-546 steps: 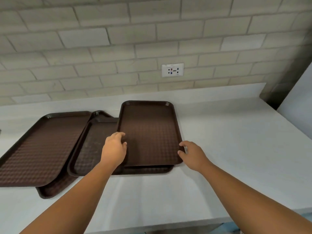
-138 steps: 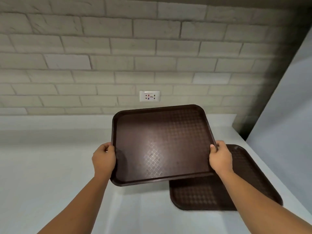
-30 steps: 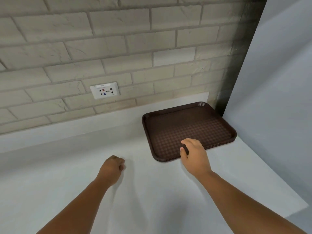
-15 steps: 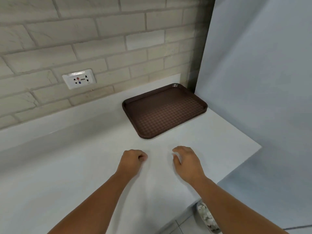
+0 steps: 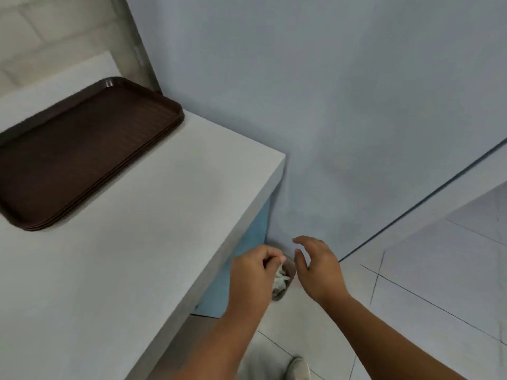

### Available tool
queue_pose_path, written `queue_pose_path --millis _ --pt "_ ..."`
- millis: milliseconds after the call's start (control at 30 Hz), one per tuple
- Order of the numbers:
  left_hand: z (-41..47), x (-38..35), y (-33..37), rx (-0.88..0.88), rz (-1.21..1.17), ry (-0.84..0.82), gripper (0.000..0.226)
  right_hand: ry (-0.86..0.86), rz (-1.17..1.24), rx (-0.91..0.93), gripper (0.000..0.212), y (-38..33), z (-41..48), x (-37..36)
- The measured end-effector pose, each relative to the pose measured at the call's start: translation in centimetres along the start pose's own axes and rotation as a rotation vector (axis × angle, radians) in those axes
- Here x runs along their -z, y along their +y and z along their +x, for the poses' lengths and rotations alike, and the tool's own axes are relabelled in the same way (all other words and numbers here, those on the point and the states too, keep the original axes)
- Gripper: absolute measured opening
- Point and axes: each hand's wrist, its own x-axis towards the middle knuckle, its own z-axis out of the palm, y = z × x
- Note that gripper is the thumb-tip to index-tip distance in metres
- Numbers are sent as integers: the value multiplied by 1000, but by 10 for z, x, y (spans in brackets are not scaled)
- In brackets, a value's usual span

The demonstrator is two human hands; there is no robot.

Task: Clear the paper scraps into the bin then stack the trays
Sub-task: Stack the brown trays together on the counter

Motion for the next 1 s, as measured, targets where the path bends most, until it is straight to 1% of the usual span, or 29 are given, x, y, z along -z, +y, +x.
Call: queue_pose_path --millis 100,267,367,500,667,767,900,933,1000 --pt "6 -58 -50 102 -10 -14 19 -38 4 -134 27 63 -7 -21" --pt "27 -130 -173 266 81 -44 14 -147 82 -370 28 162 -9 -94" --pt "44 -164 -246 336 174 -67 7 -223 70 -418 30 213 -8 -147" --pt "62 -208 -336 406 267 -121 10 -319 60 -484 34 267 -5 -219" --pt "68 -254 -425 515 329 -193 12 -425 41 -644 42 319 -8 -300" --pt "71 -271 -460 571 315 -226 17 -504 38 -725 46 340 -13 -336" --pt "75 -273 -470 569 397 -264 38 -527 37 -746 45 342 -17 -353" --pt "75 -268 -467 560 423 -277 39 -524 52 -755 43 337 -16 -349" --pt "71 -258 -453 517 453 -295 33 -495 61 -747 40 324 -15 -334"
